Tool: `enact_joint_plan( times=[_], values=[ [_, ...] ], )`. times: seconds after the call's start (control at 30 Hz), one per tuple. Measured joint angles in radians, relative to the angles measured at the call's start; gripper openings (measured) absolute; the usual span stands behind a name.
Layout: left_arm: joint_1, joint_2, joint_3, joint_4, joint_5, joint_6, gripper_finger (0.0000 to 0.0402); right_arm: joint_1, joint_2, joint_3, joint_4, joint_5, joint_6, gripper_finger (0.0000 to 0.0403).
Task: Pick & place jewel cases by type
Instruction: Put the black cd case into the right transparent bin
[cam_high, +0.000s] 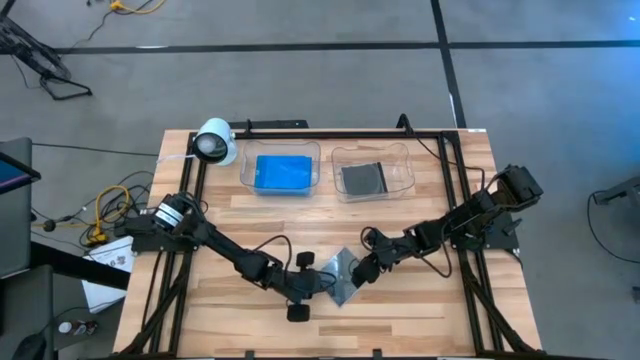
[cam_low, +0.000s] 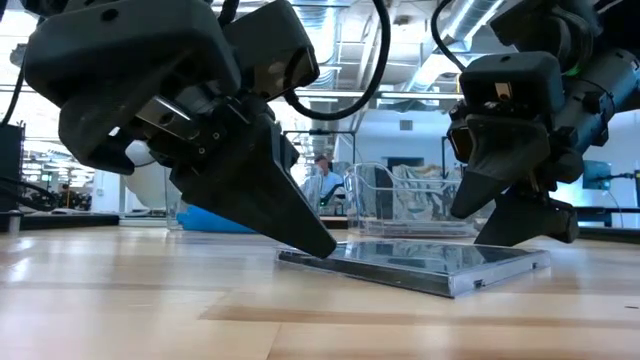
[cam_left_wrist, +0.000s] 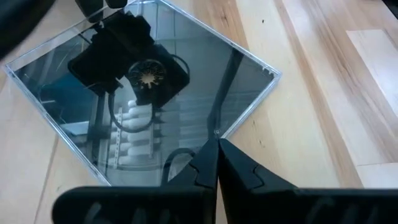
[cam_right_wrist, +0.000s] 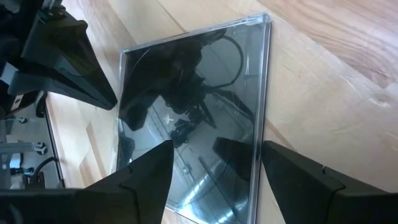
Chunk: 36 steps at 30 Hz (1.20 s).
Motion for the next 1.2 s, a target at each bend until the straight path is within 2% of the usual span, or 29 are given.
enact_joint_plan(
  times=[0.3,0.47,0.63,0.9,1.2],
  values=[
    [-0.002,-0.001,-0.001,-0.058,0.066,-0.014,0.0,0.0,-0.002,0.004,-0.031,-0.022,0.006,0.024],
    [-0.004,-0.001,-0.001,-0.059,0.06,-0.018,0.0,-0.006,-0.003,0.004,-0.053,-0.033,0.016,0.024],
    [-0.028,-0.027,-0.002,-0.057,-0.005,0.017,0.0,-0.006,-0.003,0.004,-0.069,-0.032,0.013,0.0239],
    [-0.069,-0.104,-0.013,-0.159,-0.147,0.052,0.0,-0.013,-0.002,0.003,-0.085,-0.036,0.0,0.0239],
    [-0.056,-0.1,-0.011,-0.153,-0.165,0.02,0.0,-0.002,-0.002,0.003,-0.096,-0.049,0.021,0.0239]
  ],
)
